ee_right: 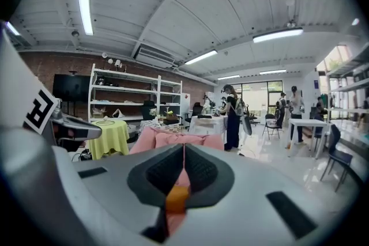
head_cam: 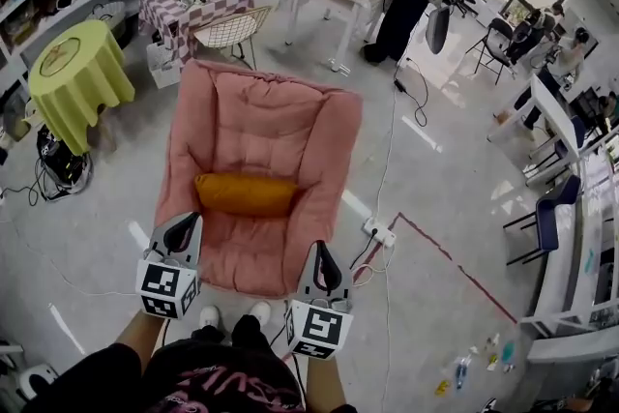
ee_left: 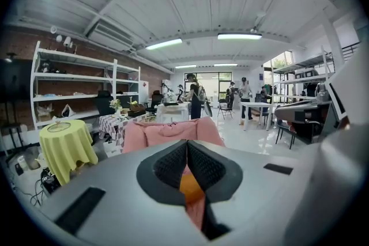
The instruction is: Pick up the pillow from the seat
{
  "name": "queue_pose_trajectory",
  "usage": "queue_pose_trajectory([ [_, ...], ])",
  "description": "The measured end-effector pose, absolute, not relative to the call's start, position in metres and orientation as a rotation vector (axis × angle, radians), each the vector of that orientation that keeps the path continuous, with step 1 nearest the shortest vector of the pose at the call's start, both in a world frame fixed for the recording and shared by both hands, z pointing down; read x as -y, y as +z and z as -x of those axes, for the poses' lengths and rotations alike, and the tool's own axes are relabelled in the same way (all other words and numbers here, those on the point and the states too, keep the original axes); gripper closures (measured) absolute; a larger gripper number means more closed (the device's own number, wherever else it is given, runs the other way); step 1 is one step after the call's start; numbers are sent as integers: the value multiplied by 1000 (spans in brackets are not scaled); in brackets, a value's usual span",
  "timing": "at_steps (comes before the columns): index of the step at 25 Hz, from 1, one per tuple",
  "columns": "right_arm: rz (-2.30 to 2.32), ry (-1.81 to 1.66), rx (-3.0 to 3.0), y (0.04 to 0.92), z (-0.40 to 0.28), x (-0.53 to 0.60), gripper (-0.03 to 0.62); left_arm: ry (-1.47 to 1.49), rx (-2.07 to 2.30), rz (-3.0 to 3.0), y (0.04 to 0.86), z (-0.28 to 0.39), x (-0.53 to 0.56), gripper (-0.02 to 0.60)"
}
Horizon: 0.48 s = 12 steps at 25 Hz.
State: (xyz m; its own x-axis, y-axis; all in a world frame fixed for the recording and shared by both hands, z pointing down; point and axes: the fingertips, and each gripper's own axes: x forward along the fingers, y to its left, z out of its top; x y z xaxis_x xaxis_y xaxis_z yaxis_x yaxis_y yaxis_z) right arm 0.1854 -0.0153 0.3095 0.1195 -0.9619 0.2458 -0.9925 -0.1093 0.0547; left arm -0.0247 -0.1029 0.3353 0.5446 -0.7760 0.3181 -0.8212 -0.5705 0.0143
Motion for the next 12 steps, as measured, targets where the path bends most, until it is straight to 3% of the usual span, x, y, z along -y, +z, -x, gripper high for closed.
queue_pose_trajectory([
  [12, -2155, 251, 1960, 324, -205, 36, 574, 469, 1411, -2543, 355, 30, 120, 572],
])
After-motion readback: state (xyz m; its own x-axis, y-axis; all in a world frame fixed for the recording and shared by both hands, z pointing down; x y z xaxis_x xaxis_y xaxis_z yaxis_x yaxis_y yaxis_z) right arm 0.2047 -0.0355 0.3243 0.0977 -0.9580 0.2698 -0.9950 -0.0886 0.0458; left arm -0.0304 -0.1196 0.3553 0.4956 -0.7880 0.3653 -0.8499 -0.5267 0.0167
